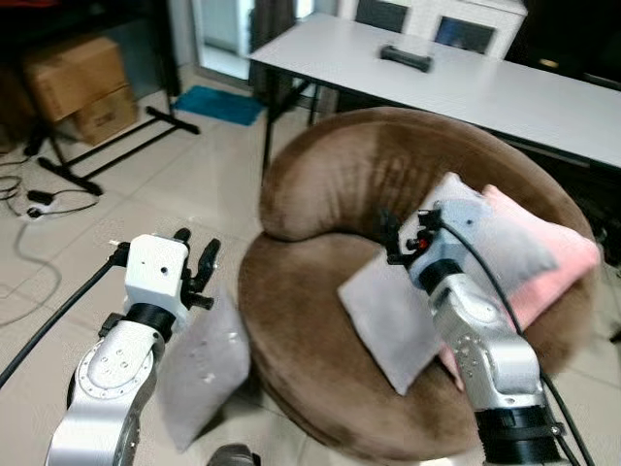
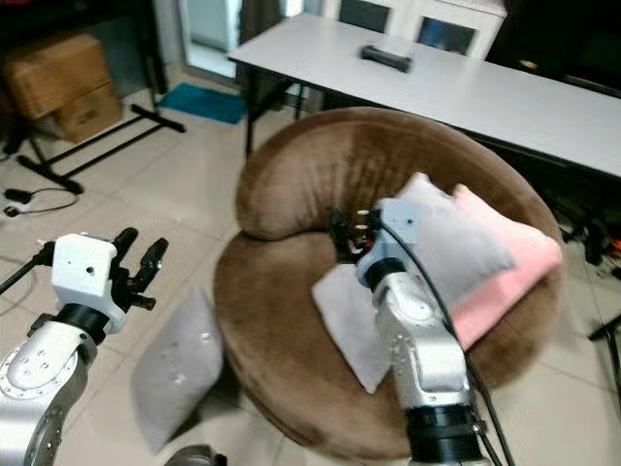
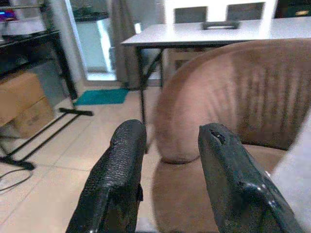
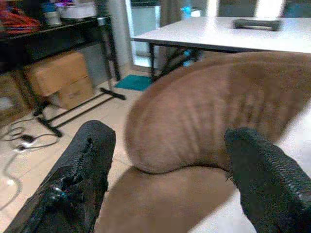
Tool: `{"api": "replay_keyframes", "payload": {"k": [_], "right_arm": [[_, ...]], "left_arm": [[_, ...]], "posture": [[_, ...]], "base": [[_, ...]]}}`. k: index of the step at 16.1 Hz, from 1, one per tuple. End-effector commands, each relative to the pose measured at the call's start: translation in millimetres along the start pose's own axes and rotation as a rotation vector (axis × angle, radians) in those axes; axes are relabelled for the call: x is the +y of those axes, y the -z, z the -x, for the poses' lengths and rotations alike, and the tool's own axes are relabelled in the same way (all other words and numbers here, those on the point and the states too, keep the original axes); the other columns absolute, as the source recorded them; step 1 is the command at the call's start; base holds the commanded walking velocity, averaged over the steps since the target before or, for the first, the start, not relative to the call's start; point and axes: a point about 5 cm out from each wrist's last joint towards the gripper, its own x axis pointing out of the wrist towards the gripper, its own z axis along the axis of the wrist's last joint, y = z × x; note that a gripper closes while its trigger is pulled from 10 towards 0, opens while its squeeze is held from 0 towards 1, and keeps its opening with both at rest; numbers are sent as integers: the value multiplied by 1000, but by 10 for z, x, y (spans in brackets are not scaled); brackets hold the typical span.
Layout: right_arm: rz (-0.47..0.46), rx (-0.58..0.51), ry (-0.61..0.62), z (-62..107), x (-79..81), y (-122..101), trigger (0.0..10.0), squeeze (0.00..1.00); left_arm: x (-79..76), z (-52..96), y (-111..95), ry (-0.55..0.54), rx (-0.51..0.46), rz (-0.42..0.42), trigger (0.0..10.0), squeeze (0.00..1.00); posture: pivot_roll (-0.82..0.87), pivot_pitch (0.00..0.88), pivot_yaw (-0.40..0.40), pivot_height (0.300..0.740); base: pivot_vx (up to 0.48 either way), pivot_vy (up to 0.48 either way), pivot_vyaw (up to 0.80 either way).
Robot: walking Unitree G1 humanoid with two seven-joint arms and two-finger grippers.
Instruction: Move the pillow to the sofa from floor
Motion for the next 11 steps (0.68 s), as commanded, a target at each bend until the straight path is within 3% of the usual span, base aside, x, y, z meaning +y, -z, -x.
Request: {"api": "replay_keyframes", "payload": {"k": [1,7,11], "right_arm": [[40,-7,51,37,-127,-42,10000,0],[76,47,66,36,-170,19,10000,0],[4,50,51,45,-172,22,10000,0]], "left_arm": [[-58,-42,-36,22,-11,-6,10000,0],[-46,-64,-39,15,-13,-5,10000,0],[-41,-75,-34,15,-13,-4,10000,0]], "posture": [[135,0,-96,740],[136,0,-97,740],[134,0,-95,740]], "base": [[0,345,0],[0,342,0],[0,339,0]]}}
